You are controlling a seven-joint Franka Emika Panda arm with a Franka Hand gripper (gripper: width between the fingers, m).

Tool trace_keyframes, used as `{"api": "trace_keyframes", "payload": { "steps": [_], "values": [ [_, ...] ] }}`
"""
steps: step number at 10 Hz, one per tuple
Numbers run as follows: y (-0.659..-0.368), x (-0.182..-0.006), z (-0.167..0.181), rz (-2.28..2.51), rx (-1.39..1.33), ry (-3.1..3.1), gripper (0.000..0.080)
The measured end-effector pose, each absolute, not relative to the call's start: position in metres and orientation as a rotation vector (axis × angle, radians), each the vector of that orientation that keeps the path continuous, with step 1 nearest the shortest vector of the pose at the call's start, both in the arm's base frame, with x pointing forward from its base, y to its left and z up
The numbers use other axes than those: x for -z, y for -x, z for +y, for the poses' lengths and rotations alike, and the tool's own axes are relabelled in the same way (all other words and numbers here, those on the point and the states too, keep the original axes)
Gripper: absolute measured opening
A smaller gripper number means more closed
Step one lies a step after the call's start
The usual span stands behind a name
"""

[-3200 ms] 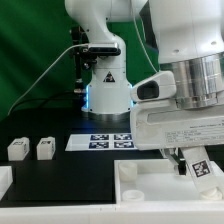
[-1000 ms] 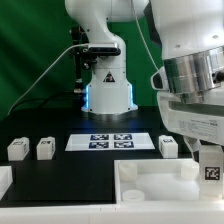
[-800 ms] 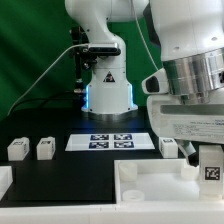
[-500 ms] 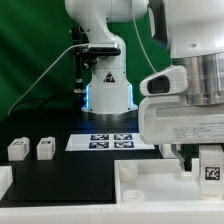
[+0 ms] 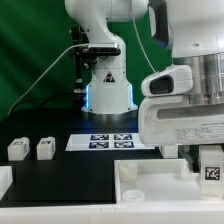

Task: Assemble one leg

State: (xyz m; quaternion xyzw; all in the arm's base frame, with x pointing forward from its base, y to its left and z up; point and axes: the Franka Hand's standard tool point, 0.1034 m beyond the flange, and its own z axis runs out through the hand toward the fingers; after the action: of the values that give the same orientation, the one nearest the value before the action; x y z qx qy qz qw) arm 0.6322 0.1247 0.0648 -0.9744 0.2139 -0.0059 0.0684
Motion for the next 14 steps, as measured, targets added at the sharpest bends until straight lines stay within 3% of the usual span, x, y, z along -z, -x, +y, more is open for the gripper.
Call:
{"api": "trace_keyframes", "payload": {
  "steps": [1,7,11,12,13,14],
  "values": [
    [-0.6304,-0.0626,0.1191,0.796,0.000,2.906,0.0297],
    [-0.6288,-0.0578,0.1228,2.023,-0.120,2.180,0.0274],
    [-0.6293,-0.0578,0.1231,2.054,-0.118,2.147,0.0275],
    [-0.6292,-0.0578,0.1235,2.048,-0.118,2.153,0.0481],
    [-0.6278,-0.0576,0.1236,1.874,-0.103,2.306,0.0481],
    [-0.6273,-0.0585,0.1239,1.625,-0.070,2.490,0.0617]
  ]
}}
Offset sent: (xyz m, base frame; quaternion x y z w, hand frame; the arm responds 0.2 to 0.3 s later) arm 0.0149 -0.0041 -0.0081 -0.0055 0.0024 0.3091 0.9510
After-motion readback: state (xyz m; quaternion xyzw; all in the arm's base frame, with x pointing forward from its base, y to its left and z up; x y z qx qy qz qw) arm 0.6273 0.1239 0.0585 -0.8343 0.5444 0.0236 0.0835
